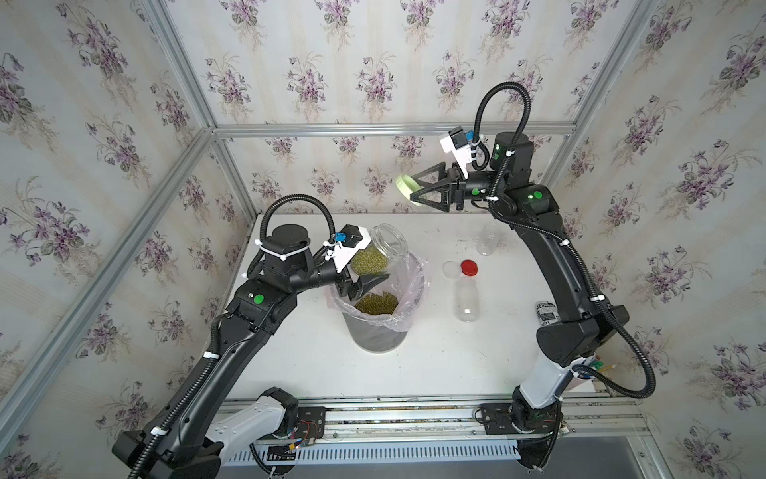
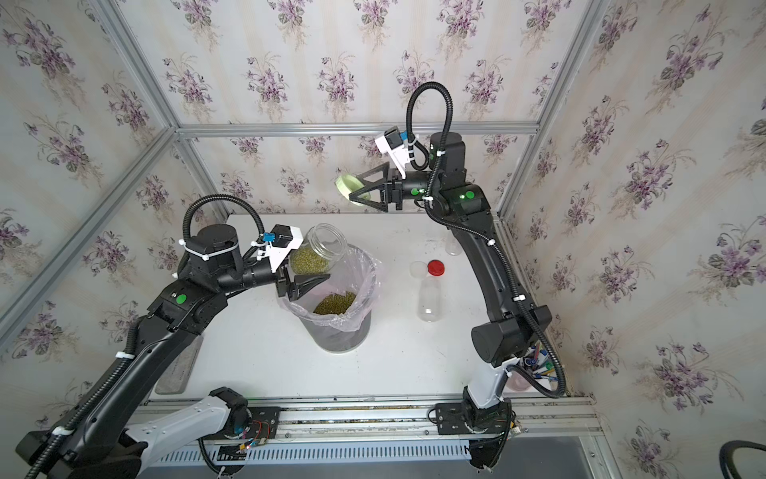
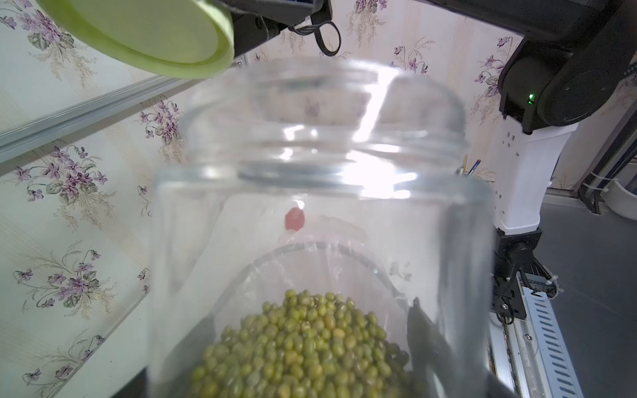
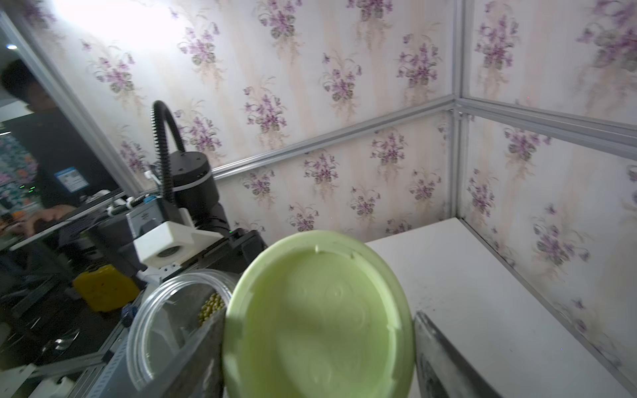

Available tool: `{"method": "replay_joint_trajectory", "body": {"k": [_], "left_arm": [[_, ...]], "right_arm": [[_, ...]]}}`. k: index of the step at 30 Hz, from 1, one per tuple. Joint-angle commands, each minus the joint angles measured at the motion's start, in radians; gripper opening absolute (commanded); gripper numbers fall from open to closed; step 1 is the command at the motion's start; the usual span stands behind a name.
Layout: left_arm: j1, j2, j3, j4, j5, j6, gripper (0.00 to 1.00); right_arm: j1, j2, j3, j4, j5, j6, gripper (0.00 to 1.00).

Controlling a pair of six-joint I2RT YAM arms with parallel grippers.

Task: Empty moldy mung beans from jars
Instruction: Place the lid at the center of the board.

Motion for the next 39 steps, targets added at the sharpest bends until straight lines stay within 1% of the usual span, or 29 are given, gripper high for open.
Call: {"method": "replay_joint_trajectory", "body": {"k": [1,3,6,11,13,17,20,22,26,29,32,36,39], "left_arm": [[0.001,-0.009,-0.002,0.092,-0.006,-0.005,0.0],[0.001,-0.014,-0.004,0.094,-0.012,-0.005,0.0],[0.001,-0.023,-0.007,0.095,-0.023,-0.005,0.0],[0.001,-0.03,-0.007,0.097,-0.031,-0.01,0.0],[0.001,-0.031,-0.008,0.098,-0.035,-0.011,0.0],[0.001,-0.029,-0.01,0.101,-0.033,-0.017,0.0],[0.001,-0.032,-0.012,0.103,-0.045,-0.023,0.0],[0.001,-0.034,-0.012,0.104,-0.048,-0.025,0.01],[0.001,-0.04,-0.018,0.107,-0.055,-0.023,0.01],[0.001,-0.04,-0.021,0.109,-0.054,-0.025,0.01],[0.001,-0.04,-0.024,0.111,-0.054,-0.026,0.01],[0.001,-0.04,-0.027,0.114,-0.055,-0.026,0.01],[0.001,-0.04,-0.028,0.115,-0.053,-0.028,0.01]], "right_arm": [[-0.001,-0.018,0.011,-0.138,0.201,-0.055,0.59],[-0.002,-0.034,-0.004,-0.185,0.3,-0.066,0.59],[-0.002,-0.053,-0.022,-0.245,0.503,-0.061,0.59],[-0.004,-0.078,-0.07,-0.277,0.75,-0.008,0.59],[-0.004,-0.086,-0.117,-0.27,0.806,0.004,0.59],[-0.004,-0.115,-0.27,-0.179,0.92,0.033,0.59],[-0.009,-0.167,-0.418,-0.041,0.964,0.052,0.59],[-0.017,-0.174,-0.467,0.003,0.97,0.062,0.59],[-0.035,-0.16,-0.53,0.055,0.995,0.07,0.59],[-0.048,-0.127,-0.558,0.084,0.991,0.086,0.59],[-0.054,-0.109,-0.62,0.157,0.985,0.106,0.58],[-0.053,-0.058,-0.656,0.181,0.964,0.135,0.58],[-0.053,-0.066,-0.719,0.206,1.006,0.165,0.57]]}}
